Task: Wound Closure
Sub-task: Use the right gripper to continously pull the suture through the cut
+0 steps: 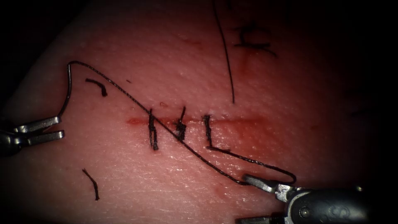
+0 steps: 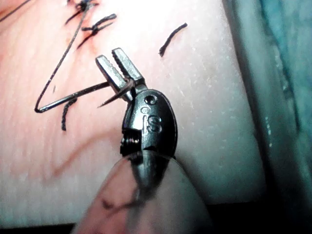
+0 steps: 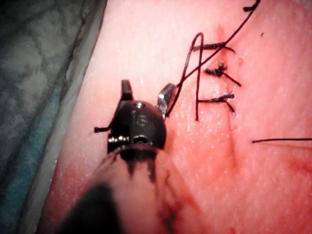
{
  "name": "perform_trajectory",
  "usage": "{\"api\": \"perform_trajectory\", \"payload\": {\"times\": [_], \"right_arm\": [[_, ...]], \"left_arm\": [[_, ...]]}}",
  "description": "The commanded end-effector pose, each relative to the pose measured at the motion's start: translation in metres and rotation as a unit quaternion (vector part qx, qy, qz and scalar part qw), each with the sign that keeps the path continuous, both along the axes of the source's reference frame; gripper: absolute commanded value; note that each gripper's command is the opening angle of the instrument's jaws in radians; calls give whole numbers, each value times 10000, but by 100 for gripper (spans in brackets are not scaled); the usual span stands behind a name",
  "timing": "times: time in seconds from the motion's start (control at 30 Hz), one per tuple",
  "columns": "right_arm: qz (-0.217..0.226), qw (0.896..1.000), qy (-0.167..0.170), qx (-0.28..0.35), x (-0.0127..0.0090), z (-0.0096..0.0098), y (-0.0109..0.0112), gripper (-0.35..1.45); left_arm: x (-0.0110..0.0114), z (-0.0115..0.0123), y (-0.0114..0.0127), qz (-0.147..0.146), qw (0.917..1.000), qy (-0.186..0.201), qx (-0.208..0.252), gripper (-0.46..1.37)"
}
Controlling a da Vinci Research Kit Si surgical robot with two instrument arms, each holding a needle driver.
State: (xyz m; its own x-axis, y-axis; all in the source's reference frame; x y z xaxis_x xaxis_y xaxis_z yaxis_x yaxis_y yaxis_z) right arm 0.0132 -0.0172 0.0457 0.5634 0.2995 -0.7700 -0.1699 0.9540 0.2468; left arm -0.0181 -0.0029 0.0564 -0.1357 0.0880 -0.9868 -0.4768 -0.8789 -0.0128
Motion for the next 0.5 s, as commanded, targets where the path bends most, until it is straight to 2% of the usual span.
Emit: {"api": "perform_trajectory", "payload": {"times": [0.03,0.4,0.5], "right_arm": [[-17,10000,11,11,0,-1,-1,96],[-54,10000,45,31,1,-5,-10,99],[-112,9999,98,60,1,-8,-18,99]], "left_arm": [[1,-1,0,15,10000,3,1,-35],[7,-6,1,42,10000,13,-31,-35],[12,-11,2,11,10000,-11,-58,-35]]}}
